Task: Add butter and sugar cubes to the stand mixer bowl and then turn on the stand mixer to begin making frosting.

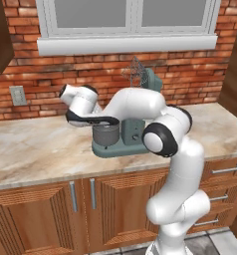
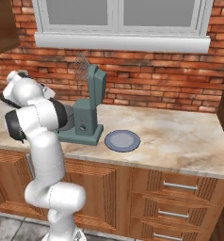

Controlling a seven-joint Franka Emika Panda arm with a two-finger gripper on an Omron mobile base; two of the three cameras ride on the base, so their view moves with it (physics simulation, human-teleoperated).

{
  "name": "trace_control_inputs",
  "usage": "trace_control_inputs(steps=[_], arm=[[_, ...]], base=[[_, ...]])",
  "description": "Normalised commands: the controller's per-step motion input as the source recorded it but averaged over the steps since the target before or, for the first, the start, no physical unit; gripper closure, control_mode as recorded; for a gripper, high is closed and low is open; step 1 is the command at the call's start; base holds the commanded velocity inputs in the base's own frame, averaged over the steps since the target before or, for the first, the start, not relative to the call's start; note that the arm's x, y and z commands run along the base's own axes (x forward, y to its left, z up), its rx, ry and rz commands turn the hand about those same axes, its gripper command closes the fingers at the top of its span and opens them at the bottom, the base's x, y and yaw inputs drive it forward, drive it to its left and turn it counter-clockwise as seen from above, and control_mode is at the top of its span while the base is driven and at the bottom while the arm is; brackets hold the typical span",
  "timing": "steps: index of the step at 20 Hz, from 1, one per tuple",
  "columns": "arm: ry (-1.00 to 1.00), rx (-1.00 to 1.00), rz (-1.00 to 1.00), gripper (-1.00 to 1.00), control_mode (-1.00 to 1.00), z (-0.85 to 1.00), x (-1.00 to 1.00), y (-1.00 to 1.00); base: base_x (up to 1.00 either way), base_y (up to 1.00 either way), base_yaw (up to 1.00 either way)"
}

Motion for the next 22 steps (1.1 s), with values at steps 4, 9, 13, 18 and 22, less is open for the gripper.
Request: trace_control_inputs(steps=[4,9,13,18,22], arm=[[0.0,0.07,-0.02,1.0,-1.0,-0.26,0.22,-0.26],[0.0,0.14,0.0,1.0,-1.0,-0.25,0.29,-0.01],[0.0,0.14,0.0,1.0,-1.0,-0.19,0.3,0.0],[0.0,0.1,0.0,1.0,-1.0,-0.21,0.18,0.0],[0.0,0.05,0.0,1.0,-1.0,-0.42,0.11,0.0]], base=[[0.0,0.0,0.0],[0.0,0.0,0.0],[0.0,0.0,0.0],[0.0,0.0,0.0],[0.0,0.0,0.0]])
